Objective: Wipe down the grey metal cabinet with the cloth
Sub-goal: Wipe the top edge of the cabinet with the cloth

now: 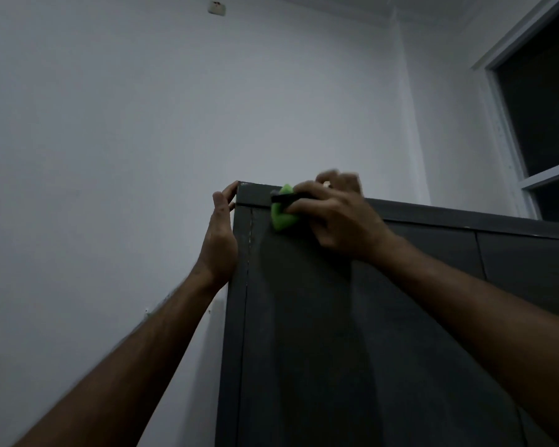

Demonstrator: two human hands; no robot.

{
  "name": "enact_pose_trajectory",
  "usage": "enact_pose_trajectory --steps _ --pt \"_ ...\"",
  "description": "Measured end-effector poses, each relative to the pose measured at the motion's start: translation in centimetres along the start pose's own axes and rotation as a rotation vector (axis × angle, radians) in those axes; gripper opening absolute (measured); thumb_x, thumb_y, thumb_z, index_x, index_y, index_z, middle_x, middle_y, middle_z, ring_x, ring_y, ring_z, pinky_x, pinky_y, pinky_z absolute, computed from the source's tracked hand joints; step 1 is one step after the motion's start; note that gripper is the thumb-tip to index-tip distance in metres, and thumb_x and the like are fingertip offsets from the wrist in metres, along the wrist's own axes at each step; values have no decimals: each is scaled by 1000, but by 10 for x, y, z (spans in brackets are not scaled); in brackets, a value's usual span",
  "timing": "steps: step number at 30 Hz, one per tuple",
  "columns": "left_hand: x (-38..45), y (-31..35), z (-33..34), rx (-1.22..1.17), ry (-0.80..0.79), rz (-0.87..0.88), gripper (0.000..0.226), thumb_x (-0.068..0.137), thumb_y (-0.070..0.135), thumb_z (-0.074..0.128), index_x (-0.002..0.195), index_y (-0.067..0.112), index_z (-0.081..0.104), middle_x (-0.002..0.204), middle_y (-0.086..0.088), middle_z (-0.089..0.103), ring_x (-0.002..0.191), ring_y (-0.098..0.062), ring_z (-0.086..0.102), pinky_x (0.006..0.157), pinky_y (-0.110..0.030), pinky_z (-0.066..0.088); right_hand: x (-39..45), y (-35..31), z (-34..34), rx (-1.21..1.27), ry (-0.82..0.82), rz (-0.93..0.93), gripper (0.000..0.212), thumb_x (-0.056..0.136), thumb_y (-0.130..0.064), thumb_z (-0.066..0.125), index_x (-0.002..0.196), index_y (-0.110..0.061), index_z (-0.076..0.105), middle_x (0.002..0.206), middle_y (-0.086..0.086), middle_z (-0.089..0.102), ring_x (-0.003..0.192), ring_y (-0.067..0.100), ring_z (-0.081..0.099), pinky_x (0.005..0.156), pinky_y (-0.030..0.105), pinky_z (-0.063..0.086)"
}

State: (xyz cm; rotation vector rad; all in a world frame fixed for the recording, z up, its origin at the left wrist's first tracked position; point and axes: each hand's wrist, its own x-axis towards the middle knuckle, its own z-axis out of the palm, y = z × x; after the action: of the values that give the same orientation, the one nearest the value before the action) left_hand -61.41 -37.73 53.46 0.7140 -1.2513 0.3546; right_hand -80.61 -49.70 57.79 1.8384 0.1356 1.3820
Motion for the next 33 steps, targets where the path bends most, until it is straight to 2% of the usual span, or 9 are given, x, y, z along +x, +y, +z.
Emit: enact_pose_trajectory --steps 5,7,9,11,15,21,23,27,33 --pt "0 1 0 30 -21 8 67 102 65 17 149 32 50 148 -3 58 141 -24 51 118 -59 41 9 -13 7 -85 158 241 30 87 -4 61 112 -22 67 119 -7 74 130 35 50 91 44 24" --pt "1 0 -1 40 -22 16 65 101 67 18 147 34 51 146 0 59 139 -21 53 117 -58 43 -1 -22 12 -110 176 342 28 89 -5 63 111 -24 65 132 -5 69 134 35 47 94 45 25" --pt "1 1 -1 45 -27 26 66 98 72 21 144 37 51 143 3 60 136 -18 55 115 -57 45 -13 -26 12 -150 193 468 27 88 -9 65 108 -28 68 148 3 54 133 35 43 96 46 27" --pt "0 2 -2 55 -38 44 64 95 75 23 141 41 52 139 6 62 132 -16 58 113 -57 47 -20 -27 9 -147 216 559 27 87 -12 69 106 -30 72 136 6 54 121 32 42 90 43 28" --pt "1 0 -4 111 -37 70 74 95 80 21 147 36 50 145 4 58 137 -19 53 116 -59 42 -30 -23 2 -171 130 547 26 94 -13 66 116 -25 74 111 3 65 95 33 57 82 43 38" --pt "1 0 -5 147 -57 103 85 91 91 21 145 32 51 144 0 59 137 -24 53 115 -62 41 -43 -23 -3 -333 164 562 32 84 1 60 101 -23 73 107 -11 73 104 32 55 83 40 28" --pt "2 -1 -6 158 -57 94 85 92 89 19 147 32 50 145 -1 58 138 -25 52 116 -63 40 -41 -29 2 -283 170 633 33 85 0 56 103 -22 74 116 -8 70 103 33 52 83 41 32" --pt "4 -3 -7 154 -63 93 72 100 75 19 147 30 50 143 -4 59 136 -29 53 114 -64 41 -41 -42 14 56 189 776 27 88 -8 55 111 -9 70 133 18 54 120 40 48 104 55 42" --pt "5 -6 -8 173 -58 78 68 103 67 19 151 26 45 147 -10 55 140 -37 49 114 -69 38 -22 -57 17 158 193 812 30 103 -27 56 130 -20 67 151 11 47 135 42 36 112 58 33"
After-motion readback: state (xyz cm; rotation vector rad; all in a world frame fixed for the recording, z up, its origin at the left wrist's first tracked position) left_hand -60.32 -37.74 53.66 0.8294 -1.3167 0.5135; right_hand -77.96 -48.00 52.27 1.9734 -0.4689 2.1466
